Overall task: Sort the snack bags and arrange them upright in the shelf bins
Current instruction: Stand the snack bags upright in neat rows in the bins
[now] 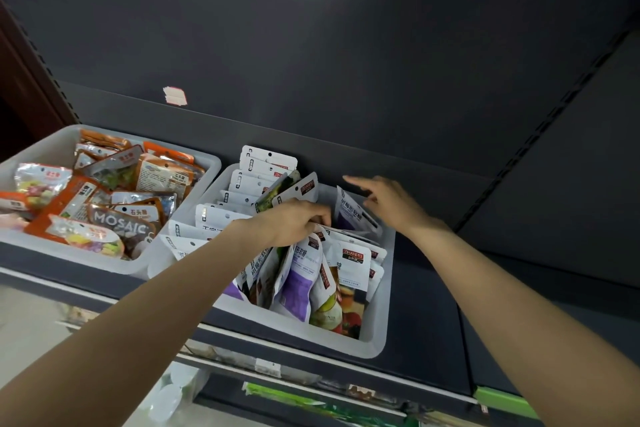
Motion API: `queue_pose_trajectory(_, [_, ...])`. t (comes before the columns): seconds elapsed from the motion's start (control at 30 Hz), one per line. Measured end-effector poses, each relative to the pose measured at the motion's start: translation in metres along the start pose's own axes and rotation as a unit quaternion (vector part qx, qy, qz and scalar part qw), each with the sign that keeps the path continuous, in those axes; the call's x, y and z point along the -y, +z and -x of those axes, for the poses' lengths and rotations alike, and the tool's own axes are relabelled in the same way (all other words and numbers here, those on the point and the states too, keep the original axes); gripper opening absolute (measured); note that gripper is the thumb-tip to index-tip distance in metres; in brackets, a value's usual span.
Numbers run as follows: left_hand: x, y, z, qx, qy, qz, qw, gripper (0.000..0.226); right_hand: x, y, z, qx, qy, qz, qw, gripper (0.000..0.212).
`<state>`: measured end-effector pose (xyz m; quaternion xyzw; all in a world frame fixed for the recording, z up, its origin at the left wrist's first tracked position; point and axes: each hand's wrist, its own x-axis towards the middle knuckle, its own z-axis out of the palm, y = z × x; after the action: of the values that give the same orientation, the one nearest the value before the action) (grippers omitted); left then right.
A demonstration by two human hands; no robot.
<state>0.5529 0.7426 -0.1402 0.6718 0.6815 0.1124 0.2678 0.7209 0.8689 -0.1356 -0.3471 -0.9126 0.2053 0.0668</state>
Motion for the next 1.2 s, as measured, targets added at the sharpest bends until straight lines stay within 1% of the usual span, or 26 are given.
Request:
queue_pose_trajectory(0.07, [0.000,0.001,0.000,0.003,0.000,-0.008,1.000,0.024,0.004,0.006,0.000,0.017,0.021,-0.049,0.998,0.048])
queue_pose_trajectory(0.1, [0.000,0.002,0.000,0.003,-0.001,-0.012,1.000,0.024,0.006,0.008,0.000,0.024,0.028,-0.062,0.997,0.051])
queue_pose_trajectory(0.17, [0.001,0.003,0.001,0.006,-0.001,-0.018,1.000,0.025,0.011,0.010,-0.001,0.030,0.038,-0.045,0.998,0.054])
queue_pose_trajectory(0.23, [0.002,0.004,0.002,0.007,-0.004,-0.019,1.000,0.026,0.012,0.008,-0.002,0.001,0.025,-0.012,1.000,0.056])
queue_pose_trajectory(0.3, [0.002,0.003,0.002,0.009,-0.004,-0.017,1.000,0.026,0.015,0.002,-0.003,-0.036,0.024,-0.008,0.999,0.058])
queue_pose_trajectory(0.33, [0.002,0.003,0.002,0.011,-0.004,-0.018,1.000,0.026,0.015,-0.001,-0.004,-0.061,0.030,-0.019,0.997,0.053])
queue_pose_trajectory(0.43, [0.001,0.001,0.002,0.015,-0.002,-0.019,1.000,0.025,0.011,-0.009,-0.003,-0.164,0.046,-0.039,0.985,0.031])
queue_pose_trajectory(0.47, [0.000,0.001,0.002,0.018,-0.001,-0.019,1.000,0.025,0.009,-0.010,-0.001,-0.186,0.050,-0.038,0.980,0.027])
queue_pose_trajectory(0.53, [-0.001,0.001,0.003,0.023,0.003,-0.028,0.999,0.028,0.007,-0.009,0.005,-0.214,0.065,-0.037,0.974,0.025])
queue_pose_trajectory(0.6, [-0.002,0.001,0.004,0.030,0.004,-0.041,0.999,0.036,0.005,-0.004,0.010,-0.222,0.085,-0.033,0.971,0.026])
queue_pose_trajectory(0.7, [-0.004,-0.001,0.008,0.064,0.018,-0.060,0.996,0.052,0.007,0.003,0.009,-0.217,0.112,-0.047,0.969,0.028])
queue_pose_trajectory(0.77, [-0.008,-0.003,0.011,0.086,0.031,-0.082,0.992,0.056,0.012,0.003,0.006,-0.208,0.129,-0.067,0.967,0.032])
queue_pose_trajectory(0.83, [-0.012,-0.006,0.015,0.094,0.037,-0.087,0.991,0.057,0.019,0.001,0.004,-0.180,0.153,-0.093,0.967,0.038])
queue_pose_trajectory(0.9, [-0.012,-0.006,0.017,0.092,0.035,-0.073,0.992,0.058,0.025,-0.002,0.004,-0.134,0.168,-0.114,0.970,0.044])
queue_pose_trajectory(0.97, [-0.012,-0.007,0.020,0.093,0.032,-0.065,0.993,0.057,0.027,-0.004,0.007,-0.090,0.154,-0.092,0.980,0.047])
queue_pose_trajectory(1.07, [-0.014,-0.010,0.024,0.103,0.033,-0.072,0.992,0.054,0.021,-0.005,0.011,-0.036,0.132,-0.028,0.990,0.050])
queue_pose_trajectory(1.13, [-0.013,-0.011,0.026,0.104,0.033,-0.075,0.991,0.053,0.017,-0.004,0.013,-0.024,0.129,-0.016,0.991,0.046])
queue_pose_trajectory(1.2, [-0.010,-0.011,0.028,0.098,0.031,-0.069,0.992,0.053,0.016,-0.003,0.015,-0.038,0.129,-0.020,0.991,0.037])
